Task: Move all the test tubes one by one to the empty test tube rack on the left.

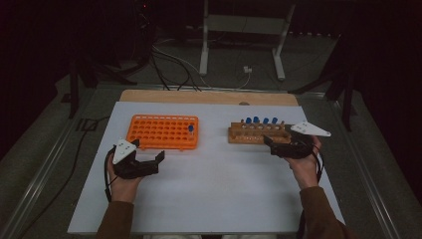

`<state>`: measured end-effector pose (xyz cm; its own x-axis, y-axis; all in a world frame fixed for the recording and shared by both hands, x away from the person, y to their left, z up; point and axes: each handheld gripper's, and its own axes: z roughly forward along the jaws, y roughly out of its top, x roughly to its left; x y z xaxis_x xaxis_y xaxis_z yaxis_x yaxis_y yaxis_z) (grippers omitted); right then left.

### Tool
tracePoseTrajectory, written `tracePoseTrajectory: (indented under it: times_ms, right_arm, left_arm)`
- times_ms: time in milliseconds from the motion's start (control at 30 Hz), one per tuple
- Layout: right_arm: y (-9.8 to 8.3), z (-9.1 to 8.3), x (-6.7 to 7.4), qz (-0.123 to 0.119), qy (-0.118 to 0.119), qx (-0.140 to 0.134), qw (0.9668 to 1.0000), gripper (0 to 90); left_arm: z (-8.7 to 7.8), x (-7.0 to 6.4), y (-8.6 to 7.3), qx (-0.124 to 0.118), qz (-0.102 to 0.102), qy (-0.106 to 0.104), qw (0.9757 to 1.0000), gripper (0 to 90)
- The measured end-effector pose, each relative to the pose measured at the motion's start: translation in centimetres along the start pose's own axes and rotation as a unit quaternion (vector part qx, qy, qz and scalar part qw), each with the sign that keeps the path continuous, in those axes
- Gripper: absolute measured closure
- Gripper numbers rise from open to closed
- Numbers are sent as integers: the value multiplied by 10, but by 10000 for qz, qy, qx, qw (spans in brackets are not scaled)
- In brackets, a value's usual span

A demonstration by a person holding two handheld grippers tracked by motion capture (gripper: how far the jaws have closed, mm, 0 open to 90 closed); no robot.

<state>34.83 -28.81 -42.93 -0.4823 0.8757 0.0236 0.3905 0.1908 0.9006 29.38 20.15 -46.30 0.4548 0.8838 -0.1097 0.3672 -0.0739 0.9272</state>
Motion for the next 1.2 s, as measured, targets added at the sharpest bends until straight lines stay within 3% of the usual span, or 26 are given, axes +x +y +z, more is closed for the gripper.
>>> tracePoseTrajectory:
  times_ms: [333,467,600,933,1200]
  right_arm:
    - [-2,21,-25,299,-240,221,9990,251]
    - [-9,32,-31,342,-346,287,9984,477]
    - [-12,39,-33,433,-433,227,9979,583]
    - [-16,56,-35,652,-628,201,9957,659]
    - [-15,57,-32,559,-633,111,9964,705]
  left_arm:
    - [2,-4,-3,22,47,78,10000,6]
    - [2,-6,-3,-19,51,65,10000,6]
    - [3,-8,-3,-14,54,55,10000,6]
    - [2,-8,-3,-28,50,63,10000,6]
    - [3,-9,-3,-14,58,67,10000,6]
